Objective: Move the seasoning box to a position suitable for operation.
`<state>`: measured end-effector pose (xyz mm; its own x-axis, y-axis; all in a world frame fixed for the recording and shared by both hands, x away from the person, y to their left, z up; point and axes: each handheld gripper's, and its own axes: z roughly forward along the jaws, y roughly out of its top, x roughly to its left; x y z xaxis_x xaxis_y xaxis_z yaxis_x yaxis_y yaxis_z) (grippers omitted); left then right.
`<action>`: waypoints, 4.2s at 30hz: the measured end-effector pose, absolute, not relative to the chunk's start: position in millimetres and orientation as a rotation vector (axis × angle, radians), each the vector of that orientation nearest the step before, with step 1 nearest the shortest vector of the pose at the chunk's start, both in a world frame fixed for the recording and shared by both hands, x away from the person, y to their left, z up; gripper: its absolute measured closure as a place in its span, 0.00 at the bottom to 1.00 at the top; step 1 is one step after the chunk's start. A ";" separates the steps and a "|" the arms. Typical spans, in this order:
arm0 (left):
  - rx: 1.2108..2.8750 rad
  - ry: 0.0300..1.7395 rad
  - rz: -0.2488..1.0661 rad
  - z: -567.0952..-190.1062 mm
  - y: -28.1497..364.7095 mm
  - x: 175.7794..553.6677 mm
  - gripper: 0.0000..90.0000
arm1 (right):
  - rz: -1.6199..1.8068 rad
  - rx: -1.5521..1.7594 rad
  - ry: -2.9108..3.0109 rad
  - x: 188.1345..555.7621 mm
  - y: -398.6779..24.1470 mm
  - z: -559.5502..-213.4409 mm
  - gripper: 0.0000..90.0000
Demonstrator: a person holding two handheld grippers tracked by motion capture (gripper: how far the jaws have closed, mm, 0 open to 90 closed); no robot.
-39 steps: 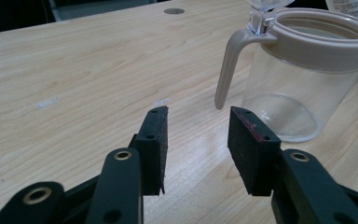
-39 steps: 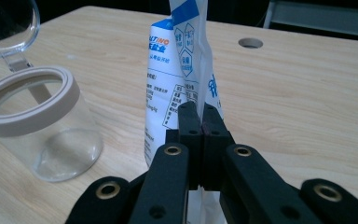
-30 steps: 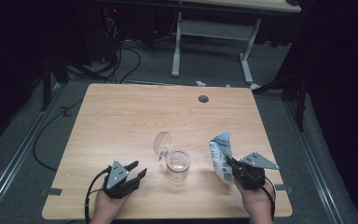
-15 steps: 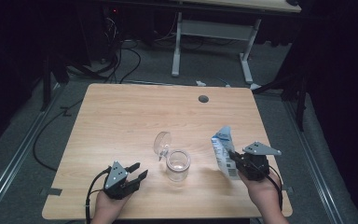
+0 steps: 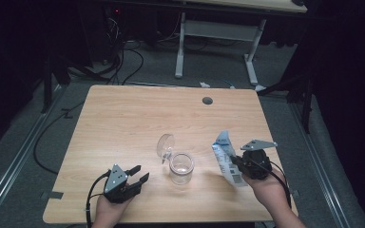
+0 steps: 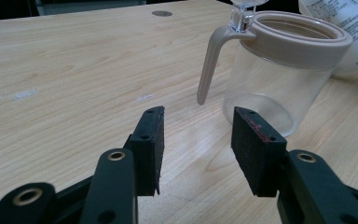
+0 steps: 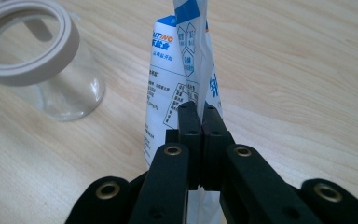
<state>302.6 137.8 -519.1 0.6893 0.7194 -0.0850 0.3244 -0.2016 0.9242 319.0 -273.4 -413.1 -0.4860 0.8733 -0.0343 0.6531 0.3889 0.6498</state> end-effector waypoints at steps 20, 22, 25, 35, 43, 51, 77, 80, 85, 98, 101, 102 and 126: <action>1.803 0.827 0.445 -520.3 138.1 301.7 0.60 | 0.613 1.325 2.469 328.4 -263.6 -397.3 1.00; 1.802 0.827 0.444 -520.3 138.4 301.7 0.60 | 0.588 1.323 2.484 328.8 -262.4 -396.5 1.00; 1.804 0.825 0.445 -520.6 138.3 301.6 0.60 | 0.552 1.325 2.507 329.8 -261.1 -395.3 1.00; 1.806 0.822 0.446 -520.8 138.1 301.5 0.60 | 0.454 1.335 2.566 332.9 -257.4 -395.4 1.00; 1.808 0.819 0.446 -521.1 137.7 301.3 0.60 | 0.397 1.348 2.607 337.8 -255.0 -393.3 1.00; 1.815 0.816 0.466 -521.3 137.4 300.8 0.60 | 0.341 1.364 2.634 342.1 -254.5 -389.6 1.00; 1.866 0.731 0.484 -524.8 116.9 285.3 0.59 | 0.318 1.355 2.643 333.8 -238.1 -373.1 1.00; 1.867 0.722 0.462 -524.5 113.6 283.0 0.58 | 0.328 1.326 2.665 332.0 -236.1 -369.6 1.00; 1.858 0.702 0.429 -522.3 108.9 278.7 0.57 | 0.322 1.322 2.681 330.0 -229.9 -366.5 1.00; 1.909 0.561 0.391 -521.9 76.6 265.4 0.57 | 0.289 1.312 2.699 324.5 -212.5 -359.0 1.00; 1.911 0.545 0.376 -521.8 68.1 263.8 0.57 | 0.287 1.309 2.707 324.3 -209.8 -359.5 1.00; 1.905 0.537 0.361 -521.6 61.1 262.1 0.56 | 0.282 1.313 2.709 324.7 -207.6 -359.8 1.00; 1.916 0.415 0.295 -519.1 2.6 259.3 0.48 | 0.312 1.243 2.745 318.9 -177.4 -345.3 1.00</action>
<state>259.3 2.6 -519.1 0.9076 0.4197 0.0093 0.1471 -0.3387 0.9293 318.9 -177.4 -345.3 -0.6582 0.7527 -0.0173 0.7296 0.6434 0.2318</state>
